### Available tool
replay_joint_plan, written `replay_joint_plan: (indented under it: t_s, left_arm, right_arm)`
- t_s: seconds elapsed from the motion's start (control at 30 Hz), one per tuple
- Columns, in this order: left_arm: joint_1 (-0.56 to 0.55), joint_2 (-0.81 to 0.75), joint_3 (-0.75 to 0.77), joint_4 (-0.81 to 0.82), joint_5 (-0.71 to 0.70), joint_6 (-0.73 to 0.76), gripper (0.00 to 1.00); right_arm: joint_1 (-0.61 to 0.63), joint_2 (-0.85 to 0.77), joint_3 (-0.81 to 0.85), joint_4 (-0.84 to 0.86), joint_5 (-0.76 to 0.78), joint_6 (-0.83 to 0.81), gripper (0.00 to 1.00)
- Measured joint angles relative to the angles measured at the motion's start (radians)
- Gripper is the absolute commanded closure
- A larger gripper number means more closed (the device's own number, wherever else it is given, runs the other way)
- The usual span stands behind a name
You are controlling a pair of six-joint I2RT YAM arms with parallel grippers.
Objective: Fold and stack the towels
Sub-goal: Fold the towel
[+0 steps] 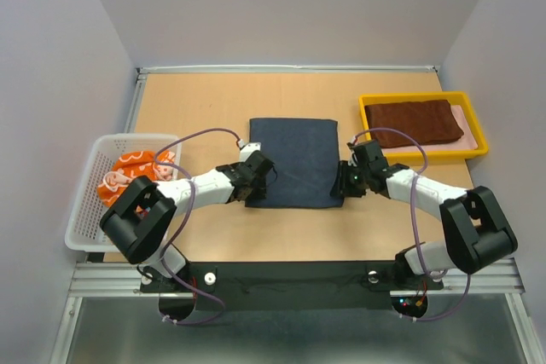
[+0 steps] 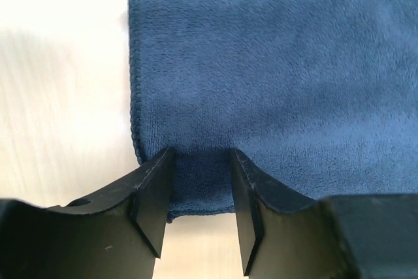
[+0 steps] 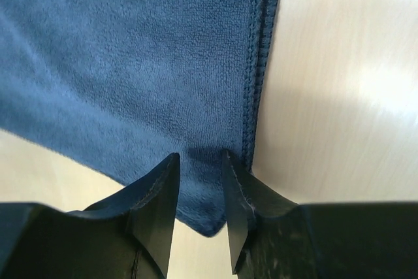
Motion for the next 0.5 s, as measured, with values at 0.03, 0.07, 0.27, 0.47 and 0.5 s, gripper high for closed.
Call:
replay_joint_plan:
  t_s: [0.03,0.07,0.27,0.47,0.5]
  left_arm:
    - [0.000,-0.021,-0.020,-0.003,0.005,-0.006,0.48]
    - [0.000,-0.042,-0.037,-0.008,0.010,-0.011,0.47]
    - [0.000,-0.158,-0.101,-0.100,0.044,-0.039,0.29]
    - [0.000,-0.253,-0.079,-0.182,0.060,-0.039,0.23]
    - [0.000,-0.261,-0.069,-0.184,0.060,-0.039,0.23]
  right_arm:
    - [0.000,-0.019,-0.014,-0.017,-0.015,0.005,0.61]
    - [0.000,-0.033,-0.023,-0.028,-0.020,0.007,0.61]
    - [0.001,-0.127,-0.027,-0.160,-0.052,0.015,0.61]
    - [0.000,-0.077,0.196,-0.219,-0.013,-0.034,0.63]
    - [0.000,-0.045,0.249,-0.216,-0.003,-0.048,0.63]
